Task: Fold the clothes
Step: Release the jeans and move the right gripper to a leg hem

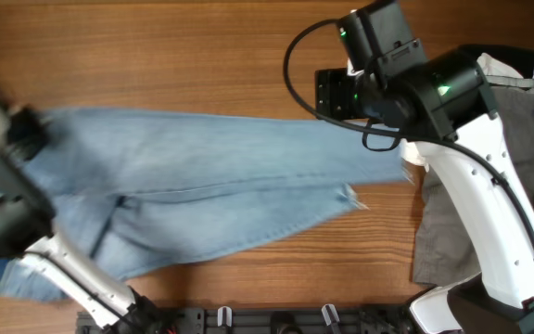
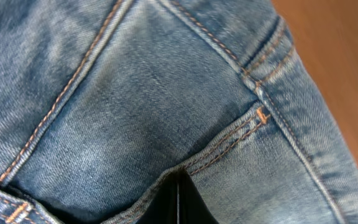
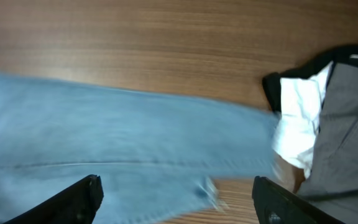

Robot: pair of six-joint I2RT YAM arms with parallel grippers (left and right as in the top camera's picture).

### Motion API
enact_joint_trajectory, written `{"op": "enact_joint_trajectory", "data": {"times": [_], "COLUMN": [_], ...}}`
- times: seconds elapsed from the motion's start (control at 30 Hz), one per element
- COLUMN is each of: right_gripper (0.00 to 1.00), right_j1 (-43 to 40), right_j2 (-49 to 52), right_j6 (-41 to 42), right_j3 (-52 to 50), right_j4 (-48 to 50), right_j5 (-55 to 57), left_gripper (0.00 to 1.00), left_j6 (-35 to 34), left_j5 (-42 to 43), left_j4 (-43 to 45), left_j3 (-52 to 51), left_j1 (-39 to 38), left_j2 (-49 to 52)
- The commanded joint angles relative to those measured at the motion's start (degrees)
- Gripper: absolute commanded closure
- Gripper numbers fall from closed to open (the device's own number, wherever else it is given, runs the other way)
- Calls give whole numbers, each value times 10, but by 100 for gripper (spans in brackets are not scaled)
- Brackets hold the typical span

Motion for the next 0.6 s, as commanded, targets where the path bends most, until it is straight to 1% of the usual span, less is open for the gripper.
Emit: {"op": "enact_joint_trajectory", "data": {"times": [0.0,0.07,0.1,0.17,0.23,0.37,0.4,0.47,0.53,0.57], "right_gripper": [15,15,13,13,13,12,16,18,26,26], "right_j1": [-28,-43,-51,-66,-82,-120,-141,-162,-179,-186], "right_j2": [14,23,31,45,69,124,149,175,209,232], "right_j6": [46,53,57,57,58,71,70,42,7,4], "right_j3": [2,2,2,2,2,2,2,2,2,2], "right_j4": [-3,-3,-4,-3,-3,13,24,37,43,42], "right_j5": [13,7,6,-4,-15,-59,-96,-145,-202,-215], "left_gripper": [96,96,94,90,84,78,77,76,75,74], "left_j6": [-24,-19,-13,4,15,26,26,26,26,26], "left_j5": [66,97,114,154,177,194,195,194,194,194], "left_j4": [-11,-11,-11,-12,-16,-23,-32,-45,-59,-65], "left_j3": [-16,-12,-11,-10,-10,-10,-10,-10,-10,-10], "left_j1": [96,121,130,139,136,109,90,64,36,21], "left_j2": [-5,-32,-46,-79,-114,-183,-220,-262,-302,-319]}}
